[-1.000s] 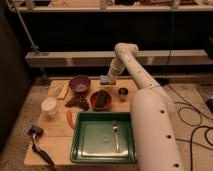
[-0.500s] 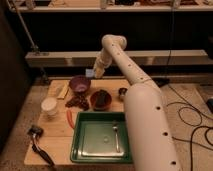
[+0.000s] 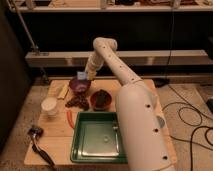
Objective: Wipe purple bowl with sponge
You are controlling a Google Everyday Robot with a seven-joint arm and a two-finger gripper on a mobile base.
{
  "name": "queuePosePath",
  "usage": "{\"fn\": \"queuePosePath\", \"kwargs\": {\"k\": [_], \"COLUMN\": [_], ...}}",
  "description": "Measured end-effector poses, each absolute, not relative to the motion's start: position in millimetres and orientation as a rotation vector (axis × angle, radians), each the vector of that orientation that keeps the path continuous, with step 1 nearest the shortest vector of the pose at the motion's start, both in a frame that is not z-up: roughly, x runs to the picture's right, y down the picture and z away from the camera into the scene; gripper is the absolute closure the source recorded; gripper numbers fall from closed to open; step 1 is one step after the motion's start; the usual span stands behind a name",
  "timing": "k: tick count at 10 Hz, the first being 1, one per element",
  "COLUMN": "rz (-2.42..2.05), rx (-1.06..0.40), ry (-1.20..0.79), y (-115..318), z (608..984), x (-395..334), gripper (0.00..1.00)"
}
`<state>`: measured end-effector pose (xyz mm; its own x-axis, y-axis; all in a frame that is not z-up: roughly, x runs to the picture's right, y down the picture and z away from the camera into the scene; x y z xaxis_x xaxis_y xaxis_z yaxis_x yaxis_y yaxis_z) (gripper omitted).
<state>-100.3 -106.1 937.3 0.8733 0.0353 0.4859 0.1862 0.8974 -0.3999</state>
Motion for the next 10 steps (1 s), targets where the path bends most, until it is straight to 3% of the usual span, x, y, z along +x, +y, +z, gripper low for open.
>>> {"fn": "queuePosePath", "kwargs": {"k": [5, 10], "rz": [-0.137, -0.137], "rx": [-0.501, -0.501], "ry": [-0.548, -0.549], "y": [-75, -76], "z": [956, 955], "x": [-118, -119], "gripper": [1.00, 1.00]}}
